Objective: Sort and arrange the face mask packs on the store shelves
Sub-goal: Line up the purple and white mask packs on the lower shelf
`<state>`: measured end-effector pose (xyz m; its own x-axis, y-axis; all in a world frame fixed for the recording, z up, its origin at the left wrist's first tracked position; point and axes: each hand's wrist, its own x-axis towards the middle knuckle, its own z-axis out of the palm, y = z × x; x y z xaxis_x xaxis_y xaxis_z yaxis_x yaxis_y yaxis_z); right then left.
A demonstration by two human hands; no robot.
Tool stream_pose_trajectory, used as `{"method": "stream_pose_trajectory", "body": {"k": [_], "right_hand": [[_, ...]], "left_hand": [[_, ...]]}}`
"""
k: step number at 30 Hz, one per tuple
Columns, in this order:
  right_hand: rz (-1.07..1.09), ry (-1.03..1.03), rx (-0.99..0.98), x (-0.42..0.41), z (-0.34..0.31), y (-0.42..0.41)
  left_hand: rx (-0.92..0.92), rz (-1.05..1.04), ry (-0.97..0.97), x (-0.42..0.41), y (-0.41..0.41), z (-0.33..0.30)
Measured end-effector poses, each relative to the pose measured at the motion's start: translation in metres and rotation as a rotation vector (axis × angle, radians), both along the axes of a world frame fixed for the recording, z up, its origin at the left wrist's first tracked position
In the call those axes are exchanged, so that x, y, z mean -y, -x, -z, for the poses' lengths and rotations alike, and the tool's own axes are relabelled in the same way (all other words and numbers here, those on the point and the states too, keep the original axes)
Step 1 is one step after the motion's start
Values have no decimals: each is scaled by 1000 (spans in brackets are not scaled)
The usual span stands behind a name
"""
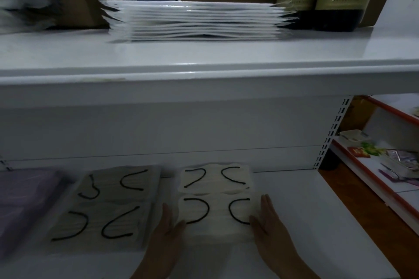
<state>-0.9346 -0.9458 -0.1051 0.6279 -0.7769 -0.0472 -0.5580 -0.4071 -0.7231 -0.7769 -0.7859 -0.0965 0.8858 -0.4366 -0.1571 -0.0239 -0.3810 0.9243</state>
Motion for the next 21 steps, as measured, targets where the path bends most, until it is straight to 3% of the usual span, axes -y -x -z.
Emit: {"method": "stream_pose_trajectory", "body": {"k": [3,6,9,14,16,21], "right_hand": [[1,113,11,3,-7,0],[-168,366,-86,8,-19,-20],[-387,633,-262,12,-30,-56],[-510,637,-536,31,-21,-77],[-524,558,-571,37,-12,-75],[-510,524,-535,41,1,-73]], "left_hand": [[448,21,-40,-7,1,5],[831,327,-44,7,4,-1],[1126,519,-264,45,-9,-10],[1184,710,-614,68,-39,-14],[1204,693,-653,65,-41,-8],[1025,728,-697,69,-50,10]]}}
